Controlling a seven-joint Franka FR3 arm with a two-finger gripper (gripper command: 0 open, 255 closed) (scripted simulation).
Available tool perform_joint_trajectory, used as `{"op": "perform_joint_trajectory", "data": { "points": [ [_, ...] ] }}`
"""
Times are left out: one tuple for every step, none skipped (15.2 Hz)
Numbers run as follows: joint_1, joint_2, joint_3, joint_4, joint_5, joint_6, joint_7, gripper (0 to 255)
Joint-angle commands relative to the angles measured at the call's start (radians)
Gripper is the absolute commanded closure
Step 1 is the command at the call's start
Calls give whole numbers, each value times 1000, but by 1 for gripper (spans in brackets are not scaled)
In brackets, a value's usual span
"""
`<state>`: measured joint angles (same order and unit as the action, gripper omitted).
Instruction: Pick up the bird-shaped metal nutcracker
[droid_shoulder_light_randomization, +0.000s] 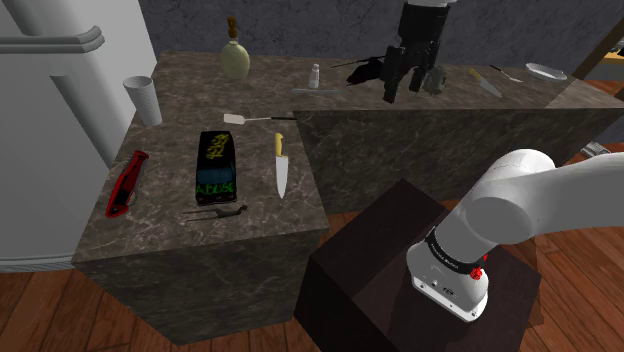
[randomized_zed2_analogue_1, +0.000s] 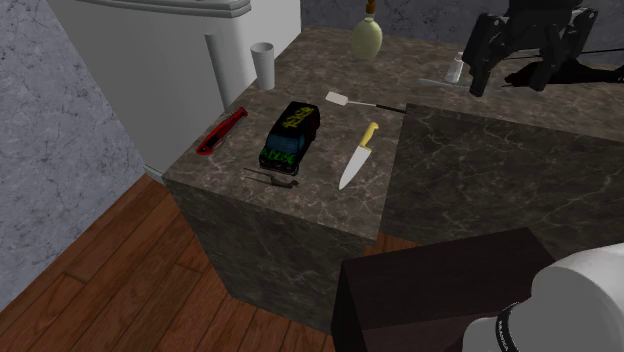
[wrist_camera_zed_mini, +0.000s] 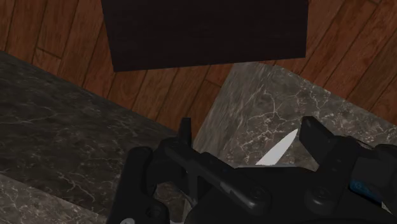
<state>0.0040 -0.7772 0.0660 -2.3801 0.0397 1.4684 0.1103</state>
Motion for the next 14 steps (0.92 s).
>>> {"op": "perform_joint_trajectory", "data": {
  "points": [
    [0,0,0,0,0,0,0,0],
    [11,14,2,-18,4,40,-19,0],
    [23,29,4,-35,7,80,-38,0],
    [34,45,6,-50,11,120,-57,0],
    [46,62,9,-64,15,160,-76,0],
    [57,81,12,-77,20,200,-95,0],
    [69,101,15,-89,24,240,-114,0],
    [80,122,18,-100,29,280,-133,0],
    [91,144,22,-109,33,319,-152,0],
    [102,167,26,-117,38,359,-171,0],
    [114,191,30,-124,43,398,-190,0],
    [125,216,34,-129,48,437,-210,0],
    [136,242,38,-134,53,476,-229,0],
    [148,269,42,-137,57,514,-248,0]
  ]
}}
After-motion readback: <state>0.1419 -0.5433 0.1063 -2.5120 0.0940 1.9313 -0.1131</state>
